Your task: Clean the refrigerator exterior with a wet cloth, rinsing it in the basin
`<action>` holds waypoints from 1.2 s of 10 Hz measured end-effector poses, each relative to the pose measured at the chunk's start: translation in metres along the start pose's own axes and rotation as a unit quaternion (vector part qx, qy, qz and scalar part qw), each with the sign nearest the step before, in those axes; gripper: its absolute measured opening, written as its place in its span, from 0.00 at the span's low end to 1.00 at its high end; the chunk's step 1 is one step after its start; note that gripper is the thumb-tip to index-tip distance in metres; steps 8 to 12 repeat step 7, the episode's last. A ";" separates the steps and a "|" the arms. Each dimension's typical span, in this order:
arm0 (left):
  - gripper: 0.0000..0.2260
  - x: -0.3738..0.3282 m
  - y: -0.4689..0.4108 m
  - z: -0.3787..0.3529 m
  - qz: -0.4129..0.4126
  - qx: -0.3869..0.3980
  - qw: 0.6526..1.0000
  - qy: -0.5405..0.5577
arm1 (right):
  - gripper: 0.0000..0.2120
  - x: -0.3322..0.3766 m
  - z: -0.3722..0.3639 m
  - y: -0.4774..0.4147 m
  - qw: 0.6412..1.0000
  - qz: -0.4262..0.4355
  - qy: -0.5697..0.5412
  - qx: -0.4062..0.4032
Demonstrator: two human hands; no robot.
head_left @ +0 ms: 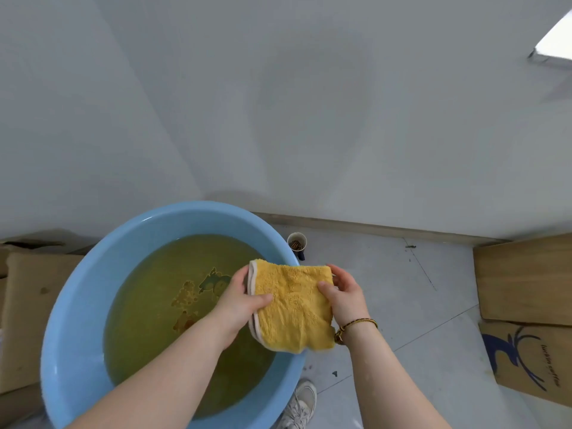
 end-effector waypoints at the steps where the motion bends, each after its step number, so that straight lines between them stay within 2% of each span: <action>1: 0.33 0.013 -0.008 -0.008 0.007 -0.010 0.999 -0.036 | 0.17 0.000 -0.002 -0.007 1.000 0.016 -0.005 -0.022; 3: 0.31 0.029 -0.007 -0.024 0.034 -0.003 0.999 0.004 | 0.19 -0.007 -0.005 -0.015 0.999 0.009 0.031 -0.019; 4: 0.33 0.036 -0.004 -0.033 0.037 0.012 0.999 -0.025 | 0.21 -0.013 -0.007 -0.016 0.999 -0.002 0.046 -0.008; 5: 0.38 0.031 -0.003 -0.023 0.012 -0.037 0.995 -0.091 | 0.21 -0.014 -0.005 -0.017 0.998 -0.003 0.063 -0.005; 6: 0.35 0.014 -0.001 -0.007 -0.037 -0.114 0.983 -0.139 | 0.19 -0.011 -0.005 -0.015 0.997 0.019 0.079 -0.001; 7: 0.22 -0.012 0.007 0.001 -0.090 -0.152 0.969 -0.170 | 0.14 0.007 0.006 -0.010 0.994 0.061 0.086 -0.023; 12: 0.22 -0.012 0.007 0.001 -0.090 -0.152 0.969 -0.170 | 0.14 0.007 0.006 -0.010 0.994 0.061 0.086 -0.023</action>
Point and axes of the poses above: each hand's wrist, its own y-axis away from the middle knuckle, its own z-axis out of the back of the hand, x = y × z, the point moved 10 cm from there along -y, towards the middle knuckle, and after that the axes turned 12 degrees about -x, right-handed, at the moved point
